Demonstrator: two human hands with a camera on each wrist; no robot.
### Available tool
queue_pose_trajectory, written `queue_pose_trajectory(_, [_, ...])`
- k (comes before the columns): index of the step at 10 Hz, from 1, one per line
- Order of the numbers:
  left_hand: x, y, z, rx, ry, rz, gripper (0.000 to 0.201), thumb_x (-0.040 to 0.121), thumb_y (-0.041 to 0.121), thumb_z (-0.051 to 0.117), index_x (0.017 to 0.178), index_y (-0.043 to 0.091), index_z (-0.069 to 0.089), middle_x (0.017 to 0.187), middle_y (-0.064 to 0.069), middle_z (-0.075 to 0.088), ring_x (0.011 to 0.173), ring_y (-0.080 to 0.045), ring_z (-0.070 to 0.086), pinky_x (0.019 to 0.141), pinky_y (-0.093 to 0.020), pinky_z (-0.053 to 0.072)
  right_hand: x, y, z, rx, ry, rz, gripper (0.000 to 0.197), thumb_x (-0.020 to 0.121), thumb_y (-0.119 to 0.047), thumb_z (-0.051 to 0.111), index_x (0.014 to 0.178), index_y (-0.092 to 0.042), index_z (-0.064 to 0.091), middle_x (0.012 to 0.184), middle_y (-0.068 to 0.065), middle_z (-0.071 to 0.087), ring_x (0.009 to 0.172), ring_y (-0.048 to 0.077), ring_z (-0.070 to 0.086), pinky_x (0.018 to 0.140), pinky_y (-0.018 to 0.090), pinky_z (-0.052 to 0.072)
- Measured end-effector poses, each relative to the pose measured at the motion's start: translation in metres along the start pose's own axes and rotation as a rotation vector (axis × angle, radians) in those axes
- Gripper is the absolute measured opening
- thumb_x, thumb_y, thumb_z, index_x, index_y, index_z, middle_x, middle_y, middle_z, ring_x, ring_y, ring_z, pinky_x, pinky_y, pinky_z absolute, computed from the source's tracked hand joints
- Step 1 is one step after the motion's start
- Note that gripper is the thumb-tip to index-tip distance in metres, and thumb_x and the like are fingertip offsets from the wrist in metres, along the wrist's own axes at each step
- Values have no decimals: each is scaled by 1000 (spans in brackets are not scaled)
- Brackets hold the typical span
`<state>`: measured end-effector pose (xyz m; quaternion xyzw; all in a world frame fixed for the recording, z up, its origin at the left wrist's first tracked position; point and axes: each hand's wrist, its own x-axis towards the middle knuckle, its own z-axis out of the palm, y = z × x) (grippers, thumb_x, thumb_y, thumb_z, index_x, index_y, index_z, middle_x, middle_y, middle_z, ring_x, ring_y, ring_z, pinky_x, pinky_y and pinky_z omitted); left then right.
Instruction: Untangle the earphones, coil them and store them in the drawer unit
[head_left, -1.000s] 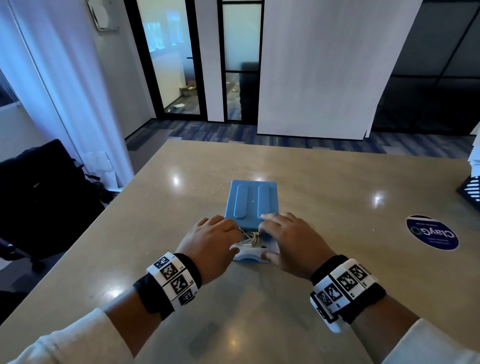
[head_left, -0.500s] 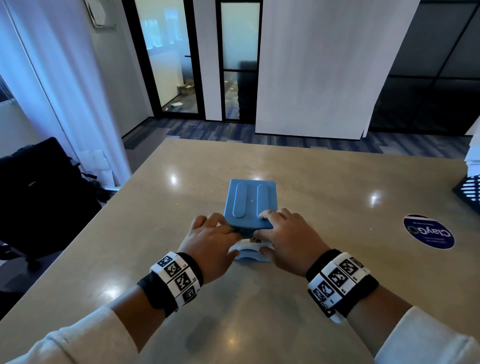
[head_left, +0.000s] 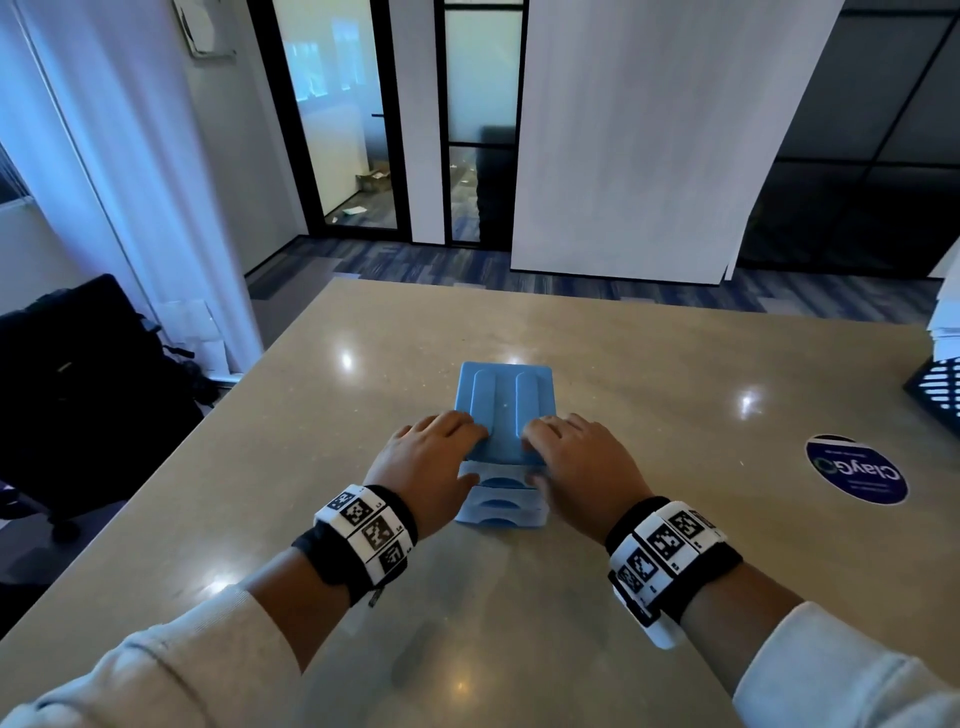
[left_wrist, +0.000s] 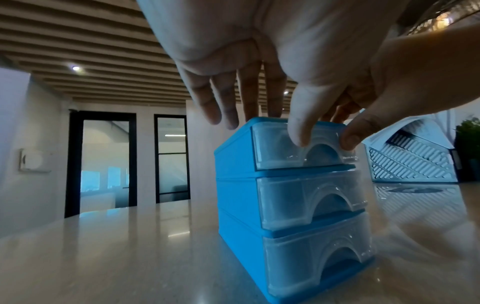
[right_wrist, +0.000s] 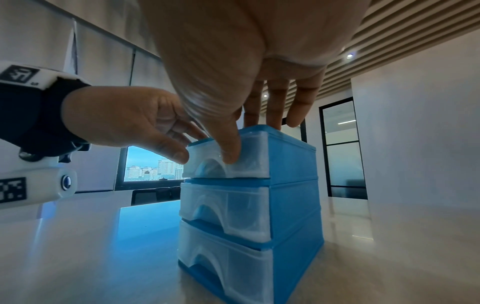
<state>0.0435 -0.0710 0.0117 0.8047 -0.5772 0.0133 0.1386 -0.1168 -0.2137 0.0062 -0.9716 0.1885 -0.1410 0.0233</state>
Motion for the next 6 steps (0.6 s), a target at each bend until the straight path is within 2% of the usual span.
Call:
queue_pose_trajectory(1, [12, -6, 0, -26, -36, -25, 40, 89, 38, 60, 128, 39, 54, 131, 18, 56, 120, -14, 54, 101, -34, 45, 6, 0, 2, 0, 5, 28, 25, 80, -31, 69, 98, -25, 52, 95, -5, 65, 85, 20, 57, 73, 36, 49])
queue_pose_trajectory(2, [19, -10, -1, 15, -60, -28, 34, 86, 40, 61, 121, 40, 58, 118, 16, 61, 111, -17, 57, 94, -36, 48, 10, 0, 4, -22, 0, 38, 27, 77, -28, 72, 91, -24, 49, 87, -6, 62, 76, 18, 51, 66, 32, 45])
queue_pose_trajectory(3, [24, -10, -1, 27, -82, -34, 30, 87, 38, 60, 116, 38, 59, 113, 14, 61, 107, -18, 58, 89, -38, 52, 11, -1, 5, -24, -14, 57, 26, 78, -27, 72, 89, -24, 49, 88, -6, 61, 77, 17, 49, 64, 30, 43])
queue_pose_trajectory(4, [26, -7, -1, 33, -94, -27, 32, 87, 33, 60, 119, 36, 58, 115, 11, 60, 106, -21, 60, 88, -38, 53, 14, -3, -1, -20, -49, 54, 25, 79, -31, 73, 92, -26, 52, 95, -7, 60, 86, 17, 53, 67, 29, 42])
queue_pose_trajectory(5, [24, -3, -4, 71, -120, -15, 38, 87, 35, 60, 124, 33, 54, 121, 7, 58, 107, -23, 60, 89, -38, 52, 16, -4, -14, -6, -113, 43, 24, 80, -39, 72, 93, -29, 55, 98, -8, 59, 90, 16, 55, 69, 29, 40])
queue_pose_trajectory(6, [27, 1, -14, 41, -161, -42, 40, 87, 43, 57, 125, 30, 55, 123, 4, 57, 110, -25, 61, 91, -42, 52, 22, -5, -33, 2, -166, 63, 21, 87, -40, 61, 101, -26, 59, 101, -4, 66, 92, 21, 63, 75, 38, 53])
